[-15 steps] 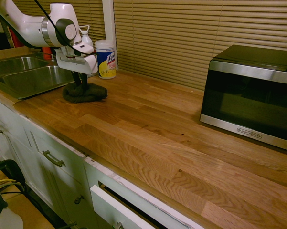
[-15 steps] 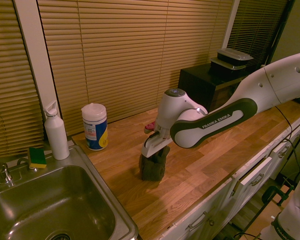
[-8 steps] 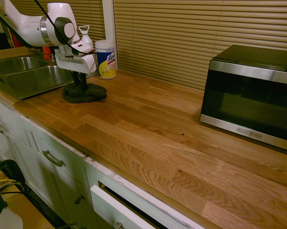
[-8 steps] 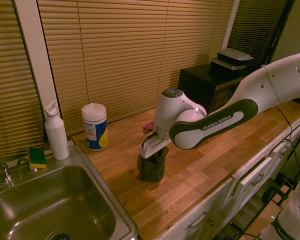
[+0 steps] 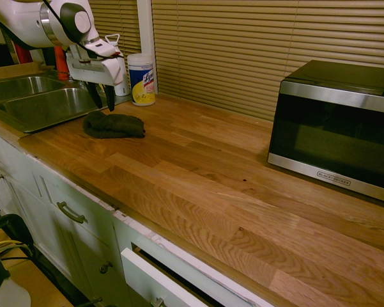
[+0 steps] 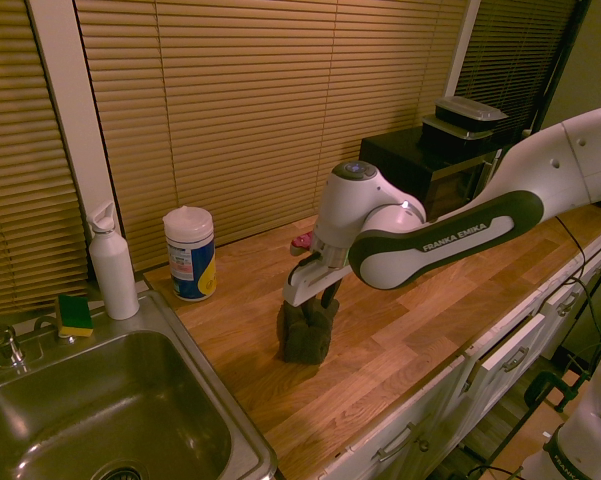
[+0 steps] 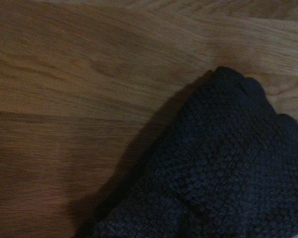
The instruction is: Clear the spill
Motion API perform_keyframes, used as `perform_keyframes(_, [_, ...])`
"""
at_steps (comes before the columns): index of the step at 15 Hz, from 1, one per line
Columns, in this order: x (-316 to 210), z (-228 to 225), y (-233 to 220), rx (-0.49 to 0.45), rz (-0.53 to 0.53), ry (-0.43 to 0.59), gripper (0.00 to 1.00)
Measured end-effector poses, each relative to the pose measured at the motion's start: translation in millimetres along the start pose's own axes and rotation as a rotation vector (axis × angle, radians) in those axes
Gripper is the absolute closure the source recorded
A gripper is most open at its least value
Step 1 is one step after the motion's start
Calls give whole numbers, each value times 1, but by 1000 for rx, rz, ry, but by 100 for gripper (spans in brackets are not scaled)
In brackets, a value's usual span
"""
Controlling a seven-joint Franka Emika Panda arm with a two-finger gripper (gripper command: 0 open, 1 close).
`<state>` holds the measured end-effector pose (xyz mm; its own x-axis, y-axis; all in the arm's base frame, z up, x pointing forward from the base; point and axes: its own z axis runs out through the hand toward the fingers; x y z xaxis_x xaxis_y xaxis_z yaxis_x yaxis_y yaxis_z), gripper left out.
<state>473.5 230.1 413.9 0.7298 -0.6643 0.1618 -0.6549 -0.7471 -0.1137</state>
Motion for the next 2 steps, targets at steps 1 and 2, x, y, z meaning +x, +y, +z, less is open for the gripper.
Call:
perform_keyframes(1, [0, -9, 2, 5, 4, 7, 0])
perform_keyframes(2, [-2, -17, 4, 11, 9, 14, 0])
